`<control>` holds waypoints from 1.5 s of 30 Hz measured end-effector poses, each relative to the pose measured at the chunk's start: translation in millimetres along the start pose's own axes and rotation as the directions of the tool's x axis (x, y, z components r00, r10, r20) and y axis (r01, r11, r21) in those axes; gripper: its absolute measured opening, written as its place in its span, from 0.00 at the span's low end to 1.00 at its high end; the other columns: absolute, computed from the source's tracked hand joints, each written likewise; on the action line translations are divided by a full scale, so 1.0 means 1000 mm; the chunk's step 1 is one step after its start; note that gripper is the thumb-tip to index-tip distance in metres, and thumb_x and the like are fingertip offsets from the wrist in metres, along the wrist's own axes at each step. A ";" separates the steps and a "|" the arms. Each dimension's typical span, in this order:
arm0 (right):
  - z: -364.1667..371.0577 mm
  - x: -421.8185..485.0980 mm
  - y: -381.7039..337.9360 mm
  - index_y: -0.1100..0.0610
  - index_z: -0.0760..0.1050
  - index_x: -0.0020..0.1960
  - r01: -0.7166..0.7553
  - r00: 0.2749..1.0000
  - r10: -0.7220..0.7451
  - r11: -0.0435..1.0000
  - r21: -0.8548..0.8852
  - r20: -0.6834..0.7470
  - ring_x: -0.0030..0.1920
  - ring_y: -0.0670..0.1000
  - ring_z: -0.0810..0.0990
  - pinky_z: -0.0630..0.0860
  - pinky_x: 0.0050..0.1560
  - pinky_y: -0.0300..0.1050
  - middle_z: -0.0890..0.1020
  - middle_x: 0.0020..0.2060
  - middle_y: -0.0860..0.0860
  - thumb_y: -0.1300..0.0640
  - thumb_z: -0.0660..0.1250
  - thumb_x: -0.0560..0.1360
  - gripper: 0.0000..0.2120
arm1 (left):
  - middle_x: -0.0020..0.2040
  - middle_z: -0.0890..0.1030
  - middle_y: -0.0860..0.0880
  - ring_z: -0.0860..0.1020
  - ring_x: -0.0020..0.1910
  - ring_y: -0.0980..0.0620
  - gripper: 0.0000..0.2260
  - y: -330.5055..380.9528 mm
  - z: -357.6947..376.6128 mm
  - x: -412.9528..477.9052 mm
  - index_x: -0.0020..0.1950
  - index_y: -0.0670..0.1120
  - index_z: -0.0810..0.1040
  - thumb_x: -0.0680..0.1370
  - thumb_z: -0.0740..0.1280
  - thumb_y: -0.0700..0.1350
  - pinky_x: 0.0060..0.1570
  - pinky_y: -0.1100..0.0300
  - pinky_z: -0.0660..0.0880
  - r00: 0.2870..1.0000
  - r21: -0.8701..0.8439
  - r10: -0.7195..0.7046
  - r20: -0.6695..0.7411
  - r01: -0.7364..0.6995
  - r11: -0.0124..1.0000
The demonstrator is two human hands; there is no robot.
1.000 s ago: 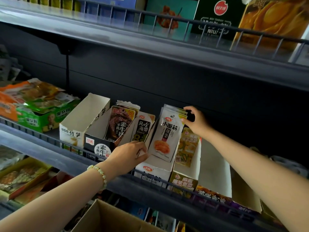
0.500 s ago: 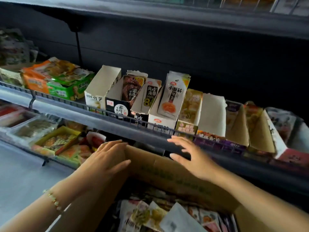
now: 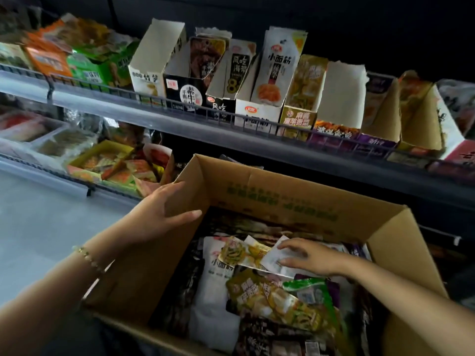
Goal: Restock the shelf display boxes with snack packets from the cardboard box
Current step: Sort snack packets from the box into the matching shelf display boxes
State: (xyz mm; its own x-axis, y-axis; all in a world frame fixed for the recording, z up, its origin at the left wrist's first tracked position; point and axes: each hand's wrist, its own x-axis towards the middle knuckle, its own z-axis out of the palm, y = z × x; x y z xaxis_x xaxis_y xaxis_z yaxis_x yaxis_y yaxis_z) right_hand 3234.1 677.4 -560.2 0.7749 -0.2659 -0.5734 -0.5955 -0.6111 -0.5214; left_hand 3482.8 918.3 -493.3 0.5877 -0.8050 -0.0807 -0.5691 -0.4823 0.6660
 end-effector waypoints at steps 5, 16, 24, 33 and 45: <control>0.000 -0.005 0.018 0.44 0.64 0.70 -0.019 0.999 0.021 0.998 0.052 -0.037 0.73 0.47 0.61 0.61 0.67 0.38 0.61 0.73 0.44 0.19 0.59 0.52 0.52 | 0.76 0.62 0.49 0.64 0.73 0.52 0.47 0.012 0.016 -0.024 0.77 0.50 0.59 0.62 0.66 0.68 0.69 0.58 0.64 0.999 -0.013 0.007 -0.039 -0.008 1.000; 0.026 -0.004 0.012 0.43 0.40 0.76 0.035 0.998 -0.032 0.998 -0.061 0.056 0.76 0.52 0.53 0.60 0.72 0.49 0.47 0.77 0.47 0.43 0.78 0.64 0.56 | 0.73 0.66 0.49 0.72 0.67 0.51 0.47 0.006 0.017 -0.023 0.77 0.51 0.60 0.62 0.66 0.71 0.62 0.58 0.73 0.999 -0.031 -0.006 -0.054 0.005 1.000; 0.020 -0.012 0.007 0.48 0.62 0.71 0.076 0.996 -0.074 0.997 0.023 -0.053 0.64 0.44 0.68 0.66 0.60 0.39 0.69 0.64 0.41 0.51 0.79 0.66 0.40 | 0.72 0.67 0.48 0.73 0.64 0.50 0.48 0.006 0.017 -0.021 0.76 0.52 0.60 0.62 0.66 0.74 0.60 0.54 0.75 0.999 0.012 -0.015 -0.039 0.016 1.000; -0.025 -0.030 -0.019 0.51 0.76 0.52 0.303 0.894 -0.138 0.886 0.350 -0.426 0.48 0.42 0.80 0.79 0.46 0.36 0.82 0.49 0.47 0.59 0.78 0.64 0.19 | 0.79 0.48 0.53 0.47 0.77 0.51 0.49 0.066 0.025 -0.022 0.79 0.52 0.50 0.63 0.60 0.71 0.75 0.46 0.50 0.984 0.211 0.178 -0.023 -0.169 0.963; -0.054 -0.059 -0.025 0.54 0.80 0.47 0.613 0.743 0.036 0.364 0.701 -0.669 0.39 0.46 0.84 0.79 0.39 0.38 0.86 0.40 0.50 0.50 0.81 0.52 0.25 | 0.57 0.83 0.53 0.81 0.56 0.53 0.41 0.119 0.099 0.016 0.67 0.49 0.71 0.58 0.82 0.57 0.61 0.51 0.76 0.939 -0.553 0.100 0.330 0.106 0.826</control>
State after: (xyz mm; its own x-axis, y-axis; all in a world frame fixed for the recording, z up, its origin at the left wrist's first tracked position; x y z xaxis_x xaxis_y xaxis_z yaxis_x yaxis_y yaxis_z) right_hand 3214.7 668.2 -479.0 0.6954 -0.7183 -0.0221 0.1101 0.1369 -0.9844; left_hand 3367.6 813.7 -489.3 0.3052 -0.9180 -0.2534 -0.0897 -0.2927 0.9520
